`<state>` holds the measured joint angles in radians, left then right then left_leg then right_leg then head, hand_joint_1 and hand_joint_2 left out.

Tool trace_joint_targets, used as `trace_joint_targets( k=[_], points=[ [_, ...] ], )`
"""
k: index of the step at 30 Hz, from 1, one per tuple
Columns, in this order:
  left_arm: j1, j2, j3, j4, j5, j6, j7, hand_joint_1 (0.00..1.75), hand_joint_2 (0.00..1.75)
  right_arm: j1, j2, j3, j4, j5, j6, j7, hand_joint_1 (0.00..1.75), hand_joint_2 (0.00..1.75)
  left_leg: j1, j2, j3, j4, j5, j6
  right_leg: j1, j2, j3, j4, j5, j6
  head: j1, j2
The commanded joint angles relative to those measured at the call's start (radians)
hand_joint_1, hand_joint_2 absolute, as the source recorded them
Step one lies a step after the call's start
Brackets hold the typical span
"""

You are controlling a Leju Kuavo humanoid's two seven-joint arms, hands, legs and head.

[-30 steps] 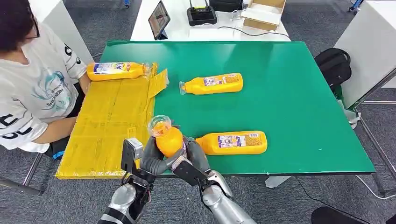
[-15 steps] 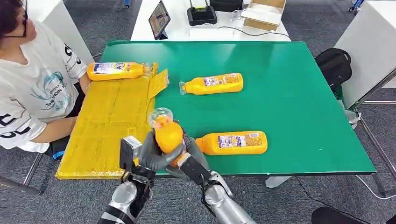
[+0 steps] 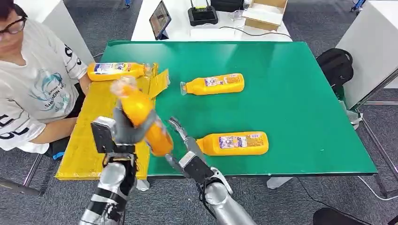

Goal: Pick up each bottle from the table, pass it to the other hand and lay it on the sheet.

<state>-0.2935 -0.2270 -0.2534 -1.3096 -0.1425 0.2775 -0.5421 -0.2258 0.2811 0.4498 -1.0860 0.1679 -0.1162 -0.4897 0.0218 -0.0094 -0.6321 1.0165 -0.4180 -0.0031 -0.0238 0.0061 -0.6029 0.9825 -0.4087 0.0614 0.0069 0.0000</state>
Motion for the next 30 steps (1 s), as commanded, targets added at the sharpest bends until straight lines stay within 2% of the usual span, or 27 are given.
trace_joint_targets(
  k=[1,5,10,12,13,16,17,19,21,22,23,26,27,28,29,30],
  points=[
    [-0.129,0.034,0.195,0.207,-0.014,0.076,-0.021,1.75,1.75,0.044,-0.013,-0.048,-0.167,-0.042,-0.157,-0.016,0.0,0.0,0.0,0.001,0.005,-0.001,-0.001,0.001,0.001,0.0,0.005,-0.001,-0.001,-0.003,0.0,0.0],
    [-0.125,0.029,0.198,0.205,-0.02,0.089,-0.033,1.75,1.75,0.047,-0.015,-0.053,-0.171,-0.047,-0.17,-0.019,0.0,0.0,0.0,0.001,0.006,-0.001,-0.002,0.002,0.001,-0.001,0.007,-0.001,-0.002,-0.003,0.0,0.0],
    [-0.14,0.045,0.244,0.269,-0.095,0.21,-0.069,1.75,1.75,0.061,-0.016,-0.055,-0.199,-0.057,-0.197,-0.038,0.0,0.0,0.0,0.001,0.004,-0.001,-0.001,0.001,0.0,-0.001,0.004,-0.001,-0.001,-0.003,0.0,0.0],
    [-0.169,0.064,0.246,0.35,-0.215,0.309,-0.102,1.75,1.75,0.067,-0.016,-0.028,-0.234,-0.032,-0.235,-0.072,0.0,0.0,0.0,0.001,0.008,-0.001,-0.002,0.001,0.001,-0.001,0.008,-0.001,-0.002,-0.004,0.0,0.0],
    [-0.183,0.069,0.246,0.385,-0.268,0.345,-0.106,1.75,1.75,0.067,-0.017,-0.014,-0.254,-0.018,-0.259,-0.09,0.0,0.0,0.0,0.001,0.005,-0.001,-0.001,0.001,0.0,0.0,0.004,-0.001,-0.001,-0.003,0.0,0.0],
    [-0.193,0.069,0.253,0.403,-0.271,0.343,-0.109,1.75,1.75,0.068,-0.015,-0.004,-0.272,-0.013,-0.268,-0.081,0.0,0.0,0.0,0.001,0.003,0.0,-0.001,0.001,0.001,-0.001,0.003,0.0,-0.001,-0.003,0.0,0.0],
    [-0.203,0.08,0.235,0.426,-0.334,0.386,-0.106,1.75,1.75,0.066,-0.021,0.004,-0.279,0.004,-0.288,-0.095,0.0,0.0,0.0,0.0,0.004,0.0,-0.001,0.001,0.001,-0.001,0.004,0.0,-0.002,-0.003,0.0,0.0],
    [-0.21,0.046,0.371,0.423,-0.759,0.421,-0.076,1.75,1.75,0.06,-0.028,0.032,-0.301,0.031,-0.329,-0.131,0.0,0.0,0.0,0.002,0.004,0.0,-0.001,0.001,0.001,0.001,0.003,-0.001,-0.001,-0.002,0.0,0.0],
    [-0.209,0.005,0.497,0.377,-1.051,0.421,-0.111,1.75,1.75,0.052,-0.034,0.053,-0.311,0.035,-0.343,-0.132,0.0,0.0,0.0,0.003,0.004,0.0,-0.002,0.001,0.001,0.001,0.004,0.0,-0.001,-0.003,0.0,0.0],
    [-0.199,0.005,0.51,0.332,-1.156,0.421,-0.104,1.75,1.75,0.05,-0.035,0.057,-0.311,0.034,-0.343,-0.131,0.0,0.0,0.0,0.003,0.003,0.0,-0.001,0.001,0.001,0.001,0.002,0.0,-0.001,-0.002,0.0,0.0],
    [-0.191,0.02,0.487,0.307,-1.308,0.421,-0.065,1.75,1.75,0.043,-0.034,0.064,-0.3,0.025,-0.344,-0.13,0.0,0.0,0.001,0.003,0.005,0.001,-0.003,0.002,0.001,0.001,0.005,0.0,-0.002,-0.003,0.0,0.0],
    [-0.186,0.09,0.376,0.322,-1.425,0.421,0.029,1.75,1.75,0.036,-0.033,0.074,-0.282,0.012,-0.336,-0.133,0.0,0.0,0.0,0.004,0.005,0.0,-0.002,0.001,0.001,0.002,0.004,0.0,-0.001,-0.003,0.0,0.0],
    [-0.182,0.172,0.212,0.34,-1.428,0.421,0.152,1.75,1.75,0.031,-0.034,0.082,-0.271,0.006,-0.33,-0.135,0.0,0.0,0.0,0.004,0.004,-0.001,-0.001,0.001,0.001,0.002,0.003,0.0,-0.001,-0.003,0.0,0.0],
    [-0.187,0.183,0.191,0.365,-1.426,0.421,0.163,1.75,1.75,0.026,-0.033,0.089,-0.266,0.003,-0.326,-0.138,0.0,0.0,0.0,0.003,0.003,-0.001,-0.001,0.0,0.0,0.002,0.002,0.0,0.0,-0.002,0.0,0.0],
    [-0.188,0.233,0.103,0.381,-1.428,0.421,0.203,1.75,1.75,0.028,-0.035,0.09,-0.263,0.002,-0.325,-0.139,0.0,0.0,0.0,0.004,0.005,-0.001,-0.002,0.001,0.001,0.002,0.004,0.0,-0.001,-0.004,0.0,0.0],
    [-0.188,0.233,0.103,0.381,-1.428,0.421,0.203,1.75,1.75,0.028,-0.035,0.09,-0.263,0.002,-0.325,-0.139,0.0,0.0,0.0,0.002,0.004,-0.001,-0.001,0.0,0.001,0.001,0.003,0.0,-0.001,-0.003,0.0,0.0]
  ],
)
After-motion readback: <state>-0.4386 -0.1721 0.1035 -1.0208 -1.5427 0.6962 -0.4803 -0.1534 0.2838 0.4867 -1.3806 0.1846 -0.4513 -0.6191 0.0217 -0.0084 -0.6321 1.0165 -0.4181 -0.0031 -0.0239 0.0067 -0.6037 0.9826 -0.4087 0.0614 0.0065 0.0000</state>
